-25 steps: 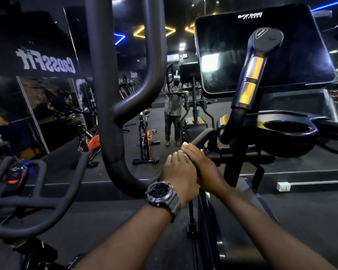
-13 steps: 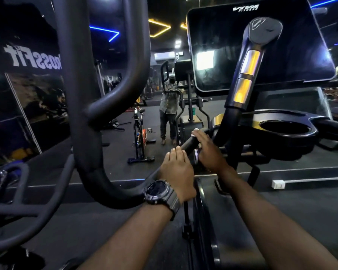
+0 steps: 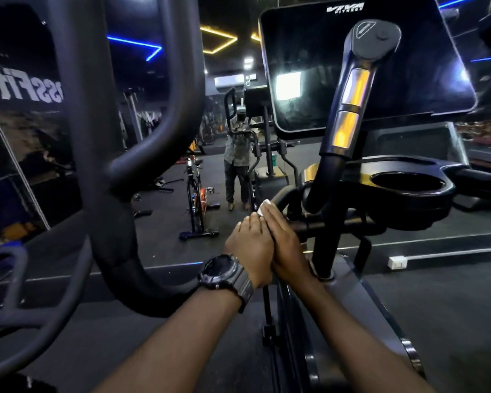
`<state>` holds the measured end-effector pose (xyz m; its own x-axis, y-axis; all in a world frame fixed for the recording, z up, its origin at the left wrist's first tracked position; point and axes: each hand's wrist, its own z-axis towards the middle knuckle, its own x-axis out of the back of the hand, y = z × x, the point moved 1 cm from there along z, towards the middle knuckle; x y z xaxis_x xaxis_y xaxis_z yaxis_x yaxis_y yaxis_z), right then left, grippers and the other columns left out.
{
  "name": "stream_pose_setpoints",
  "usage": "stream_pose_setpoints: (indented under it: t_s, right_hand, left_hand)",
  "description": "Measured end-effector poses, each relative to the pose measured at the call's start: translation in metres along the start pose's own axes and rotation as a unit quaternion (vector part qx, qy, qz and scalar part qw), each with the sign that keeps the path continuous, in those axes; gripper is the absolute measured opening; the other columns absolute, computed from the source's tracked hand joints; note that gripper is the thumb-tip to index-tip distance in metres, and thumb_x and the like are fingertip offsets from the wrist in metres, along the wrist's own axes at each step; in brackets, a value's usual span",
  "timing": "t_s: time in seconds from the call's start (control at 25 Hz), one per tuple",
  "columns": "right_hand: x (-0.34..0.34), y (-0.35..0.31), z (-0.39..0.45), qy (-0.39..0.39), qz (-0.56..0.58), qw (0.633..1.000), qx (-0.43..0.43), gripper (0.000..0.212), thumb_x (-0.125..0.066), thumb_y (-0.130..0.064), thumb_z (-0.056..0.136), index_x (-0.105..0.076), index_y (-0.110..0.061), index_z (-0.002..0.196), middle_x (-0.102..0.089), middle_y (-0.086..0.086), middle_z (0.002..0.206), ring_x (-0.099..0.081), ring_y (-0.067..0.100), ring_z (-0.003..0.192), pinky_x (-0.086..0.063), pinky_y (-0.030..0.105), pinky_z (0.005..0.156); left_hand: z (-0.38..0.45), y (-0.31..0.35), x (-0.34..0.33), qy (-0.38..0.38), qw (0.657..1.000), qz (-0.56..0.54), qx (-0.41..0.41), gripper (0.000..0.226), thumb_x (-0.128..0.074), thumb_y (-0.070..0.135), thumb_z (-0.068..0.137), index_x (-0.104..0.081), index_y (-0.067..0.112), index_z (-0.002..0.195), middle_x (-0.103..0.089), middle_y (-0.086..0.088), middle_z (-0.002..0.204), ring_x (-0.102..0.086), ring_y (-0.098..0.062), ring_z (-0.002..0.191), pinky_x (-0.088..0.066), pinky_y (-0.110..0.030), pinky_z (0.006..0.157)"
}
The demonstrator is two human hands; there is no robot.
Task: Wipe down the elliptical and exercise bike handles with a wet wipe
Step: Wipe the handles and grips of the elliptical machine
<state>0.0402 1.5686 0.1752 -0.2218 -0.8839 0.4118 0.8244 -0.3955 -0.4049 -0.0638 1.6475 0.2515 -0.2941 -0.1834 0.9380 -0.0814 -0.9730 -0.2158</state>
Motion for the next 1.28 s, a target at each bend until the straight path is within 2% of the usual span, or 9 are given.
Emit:
stream_pose_setpoints:
  t_s: [0.16,0.36,0.52,0.68,0.8,0.88,1.0,1.16,1.28]
  right_hand:
    - [0.005,-0.005,0.030,0.052,0.096,0.963,-0.247,0.055,-0.039,0.009,0.090,-0.042,0.003,0.144,-0.029,0.011,0.158,-0.029,0.024,0.147,-0.019,0.033,0.121]
    - [-0.002,-0.041,0.014,0.100,0.183,0.933,-0.294,0.040,-0.038,-0.019,0.106,-0.046,-0.009,0.144,-0.045,-0.005,0.145,-0.038,0.009,0.136,-0.024,0.021,0.114]
    - [0.006,-0.014,0.065,0.147,0.260,0.847,-0.439,0.038,-0.039,-0.043,0.101,-0.060,-0.017,0.118,-0.062,0.010,0.121,-0.056,0.029,0.116,-0.041,0.046,0.104]
    - [-0.018,-0.026,0.029,0.149,0.354,0.836,-0.391,0.037,-0.043,-0.052,0.090,-0.062,-0.023,0.101,-0.064,0.008,0.114,-0.061,0.025,0.108,-0.046,0.049,0.101]
    - [0.001,-0.021,0.059,0.214,0.447,0.732,-0.467,0.029,-0.048,-0.048,0.097,-0.058,-0.021,0.098,-0.062,0.009,0.113,-0.060,0.026,0.109,-0.048,0.048,0.102]
    - [0.003,-0.011,0.064,0.212,0.522,0.671,-0.482,0.050,-0.061,-0.062,0.085,-0.058,-0.017,0.109,-0.062,0.012,0.122,-0.059,0.027,0.114,-0.047,0.049,0.103]
    - [-0.017,-0.023,0.027,0.187,0.595,0.647,-0.438,0.101,-0.070,-0.080,0.061,-0.052,-0.012,0.134,-0.060,0.016,0.131,-0.057,0.033,0.122,-0.044,0.053,0.107]
    - [0.004,-0.011,0.026,0.189,0.682,0.574,-0.413,0.088,-0.038,-0.078,0.086,-0.054,-0.002,0.128,-0.061,0.017,0.117,-0.057,0.029,0.115,-0.042,0.042,0.107]
    - [-0.011,-0.030,0.010,0.196,0.710,0.551,-0.392,0.083,-0.042,-0.072,0.088,-0.055,0.001,0.125,-0.060,0.021,0.118,-0.055,0.033,0.119,-0.034,0.045,0.115]
  left_hand:
    - [0.012,-0.004,0.003,-0.049,0.998,-0.028,-0.015,0.100,-0.071,0.027,0.085,-0.005,-0.005,0.153,-0.007,-0.022,0.162,-0.009,-0.030,0.151,-0.014,-0.038,0.123]
    - [0.010,-0.009,0.004,-0.039,0.997,-0.050,-0.038,0.097,-0.068,0.019,0.084,-0.006,-0.002,0.154,-0.007,-0.019,0.163,-0.009,-0.028,0.152,-0.015,-0.036,0.124]
    - [0.010,-0.011,0.009,-0.070,0.995,-0.061,-0.034,0.102,-0.070,0.012,0.081,-0.001,-0.001,0.155,-0.002,-0.017,0.164,-0.007,-0.027,0.152,-0.018,-0.034,0.123]
    - [0.005,-0.011,0.016,-0.099,0.993,-0.055,-0.024,0.102,-0.071,0.016,0.082,-0.001,0.001,0.155,-0.002,-0.016,0.164,-0.010,-0.026,0.152,-0.021,-0.035,0.122]
    - [-0.004,-0.011,0.027,-0.087,0.996,0.002,-0.019,0.085,-0.065,0.026,0.088,-0.018,0.002,0.154,-0.024,-0.014,0.159,-0.039,-0.028,0.140,-0.043,-0.038,0.105]
    - [-0.012,-0.012,0.034,-0.049,0.998,0.034,-0.013,0.059,-0.058,0.030,0.092,-0.040,0.006,0.142,-0.050,-0.012,0.140,-0.057,-0.030,0.118,-0.051,-0.039,0.087]
    - [-0.023,-0.019,0.039,-0.030,0.999,0.032,-0.018,0.038,-0.047,0.026,0.097,-0.050,0.009,0.131,-0.059,-0.011,0.126,-0.061,-0.031,0.106,-0.052,-0.040,0.083]
    - [-0.032,-0.021,0.038,-0.008,0.996,0.077,-0.032,0.040,-0.034,0.012,0.102,-0.042,0.006,0.141,-0.053,-0.013,0.138,-0.060,-0.035,0.112,-0.051,-0.041,0.084]
    - [-0.036,-0.022,0.042,-0.018,0.997,0.077,-0.016,0.035,-0.036,0.013,0.102,-0.050,0.009,0.134,-0.059,-0.012,0.126,-0.061,-0.035,0.109,-0.049,-0.039,0.082]
